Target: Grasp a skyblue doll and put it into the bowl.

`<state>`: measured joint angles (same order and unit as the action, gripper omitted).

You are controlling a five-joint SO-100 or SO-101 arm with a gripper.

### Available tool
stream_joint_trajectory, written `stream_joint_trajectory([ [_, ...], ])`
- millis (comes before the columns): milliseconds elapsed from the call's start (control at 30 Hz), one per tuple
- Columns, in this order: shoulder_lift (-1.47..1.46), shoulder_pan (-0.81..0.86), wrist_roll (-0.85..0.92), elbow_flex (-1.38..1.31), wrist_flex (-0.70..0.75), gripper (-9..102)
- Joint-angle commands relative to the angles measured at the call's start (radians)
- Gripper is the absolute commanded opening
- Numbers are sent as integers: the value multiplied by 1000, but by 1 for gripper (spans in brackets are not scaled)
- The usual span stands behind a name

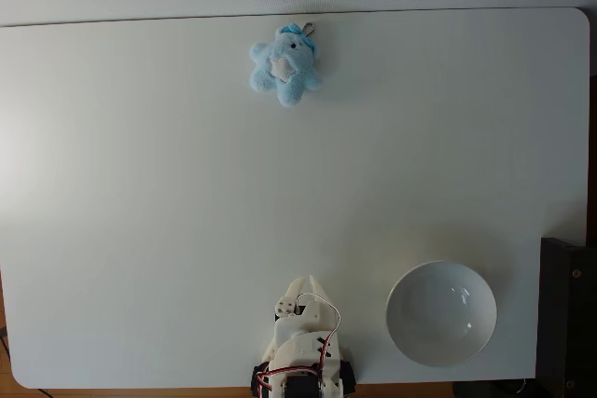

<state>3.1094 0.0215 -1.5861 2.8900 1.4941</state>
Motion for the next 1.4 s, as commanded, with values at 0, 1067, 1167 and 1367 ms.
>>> stream_joint_trajectory([
  [0,295,-3,11,28,51,0],
  [1067,295,3,20,23,51,12],
  [1167,293,5,20,12,55,26],
  [1367,273,8,20,-75,66,45],
])
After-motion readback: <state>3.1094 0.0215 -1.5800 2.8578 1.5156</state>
